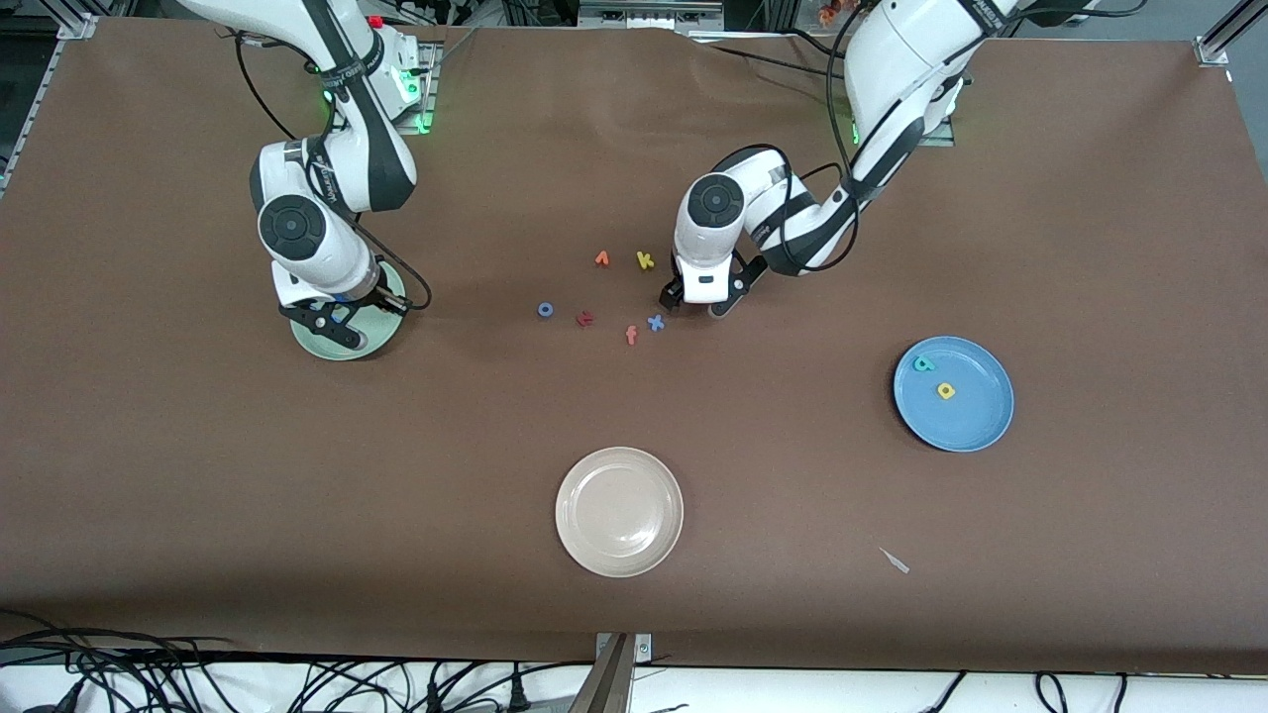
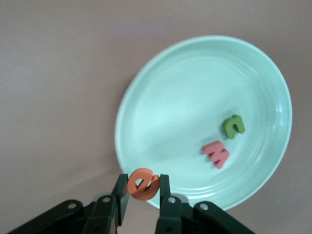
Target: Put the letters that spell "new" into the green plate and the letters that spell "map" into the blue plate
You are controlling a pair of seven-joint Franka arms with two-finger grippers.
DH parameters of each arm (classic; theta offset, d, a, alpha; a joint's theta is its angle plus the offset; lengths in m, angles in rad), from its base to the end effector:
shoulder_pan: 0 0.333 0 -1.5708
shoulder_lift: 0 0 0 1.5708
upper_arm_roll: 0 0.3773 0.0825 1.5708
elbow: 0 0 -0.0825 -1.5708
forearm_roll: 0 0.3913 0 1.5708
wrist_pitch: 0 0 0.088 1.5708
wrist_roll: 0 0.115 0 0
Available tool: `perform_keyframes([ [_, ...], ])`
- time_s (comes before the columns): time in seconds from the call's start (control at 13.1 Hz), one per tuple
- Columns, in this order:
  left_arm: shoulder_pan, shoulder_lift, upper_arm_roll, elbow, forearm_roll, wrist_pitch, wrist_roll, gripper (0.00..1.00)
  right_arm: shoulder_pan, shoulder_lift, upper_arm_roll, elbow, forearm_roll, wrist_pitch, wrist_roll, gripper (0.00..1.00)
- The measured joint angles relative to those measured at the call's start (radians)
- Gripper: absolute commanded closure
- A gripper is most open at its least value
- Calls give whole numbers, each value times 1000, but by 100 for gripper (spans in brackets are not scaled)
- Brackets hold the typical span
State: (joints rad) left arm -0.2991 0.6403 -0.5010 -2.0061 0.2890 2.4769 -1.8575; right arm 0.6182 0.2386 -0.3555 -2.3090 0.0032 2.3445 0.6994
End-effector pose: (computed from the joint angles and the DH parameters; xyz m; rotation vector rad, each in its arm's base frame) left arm 0.4483 -0.4407 0.1971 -2.7954 -1.3407 0.2150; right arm 0.5026 0.1356 0.2793 2.9057 -0.6462 -0.1932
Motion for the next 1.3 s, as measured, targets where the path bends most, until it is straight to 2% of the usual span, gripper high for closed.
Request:
perform_keyframes([
  [0.15, -18, 0, 12, 10, 0, 0, -35, 35, 1, -1, -15, -37, 0, 18, -35, 2],
  [0.38, -18, 0, 14, 19, 0, 0, -47, 35, 1, -6, -62, -45, 0, 25, -110, 1],
  [0.69, -18, 0, 15, 20, 7, 0, -48, 35, 2, -31, -68, -13, 0, 23, -148, 0],
  [0.84, -18, 0, 16, 20, 7, 0, -48, 35, 2, -41, -72, 45, 0, -36, -205, 0],
  [1.14, -13, -2, 23, 23, 9, -1, -47, 35, 1, -49, -79, 242, 0, -204, -323, 0],
  [1.3, -11, -3, 26, 24, 10, -1, -46, 39, -13, -58, -77, 310, 0, -245, -329, 0],
])
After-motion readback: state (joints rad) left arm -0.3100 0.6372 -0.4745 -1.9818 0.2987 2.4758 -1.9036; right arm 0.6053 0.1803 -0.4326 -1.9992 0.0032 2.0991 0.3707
